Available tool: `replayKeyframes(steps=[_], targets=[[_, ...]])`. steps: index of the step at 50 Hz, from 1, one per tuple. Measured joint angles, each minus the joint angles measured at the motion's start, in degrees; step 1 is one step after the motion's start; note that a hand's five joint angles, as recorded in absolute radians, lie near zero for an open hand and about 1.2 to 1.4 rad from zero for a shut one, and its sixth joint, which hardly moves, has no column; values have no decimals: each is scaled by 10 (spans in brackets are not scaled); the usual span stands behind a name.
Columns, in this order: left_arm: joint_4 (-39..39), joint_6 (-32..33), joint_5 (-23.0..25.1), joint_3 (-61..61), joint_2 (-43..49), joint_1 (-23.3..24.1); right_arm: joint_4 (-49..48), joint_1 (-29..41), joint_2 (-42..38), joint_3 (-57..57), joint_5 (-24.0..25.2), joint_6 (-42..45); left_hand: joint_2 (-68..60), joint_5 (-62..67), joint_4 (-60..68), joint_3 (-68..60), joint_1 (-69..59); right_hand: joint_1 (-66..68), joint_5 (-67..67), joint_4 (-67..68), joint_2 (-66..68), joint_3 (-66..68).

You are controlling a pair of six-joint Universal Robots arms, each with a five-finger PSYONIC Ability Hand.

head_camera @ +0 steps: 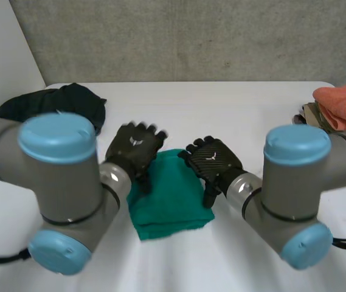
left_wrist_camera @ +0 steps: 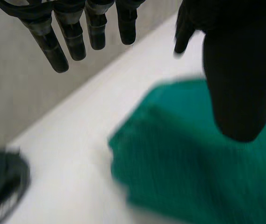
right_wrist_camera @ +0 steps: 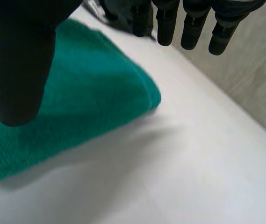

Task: Fold the laundry.

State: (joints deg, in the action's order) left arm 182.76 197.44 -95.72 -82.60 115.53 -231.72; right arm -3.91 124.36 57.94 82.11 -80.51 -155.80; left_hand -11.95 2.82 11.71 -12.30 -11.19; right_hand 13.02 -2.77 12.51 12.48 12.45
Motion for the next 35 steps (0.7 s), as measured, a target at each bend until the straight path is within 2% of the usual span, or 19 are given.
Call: replayKeyframes(steps=[4,6,9,14,19,35], targets=[[-3,6,106,18,-27,-20,-82,25,46,86,1,1,0,0,0,0,0,0,0,0,0,0],[-11,5,182,29,-40,-33,-127,39,58,131,3,3,0,0,0,0,0,0,0,0,0,0],[-29,3,269,42,-49,-44,-174,54,56,172,6,9,0,0,0,0,0,0,0,0,0,0],[-72,1,366,63,-53,-52,-223,65,28,199,7,25,0,0,0,0,0,0,0,0,0,0],[-95,0,395,76,-52,-52,-244,66,-2,192,5,41,0,0,0,0,0,0,0,0,0,0],[-95,-1,387,84,-50,-50,-277,64,-50,141,5,48,0,0,0,0,0,1,-1,1,1,2]])
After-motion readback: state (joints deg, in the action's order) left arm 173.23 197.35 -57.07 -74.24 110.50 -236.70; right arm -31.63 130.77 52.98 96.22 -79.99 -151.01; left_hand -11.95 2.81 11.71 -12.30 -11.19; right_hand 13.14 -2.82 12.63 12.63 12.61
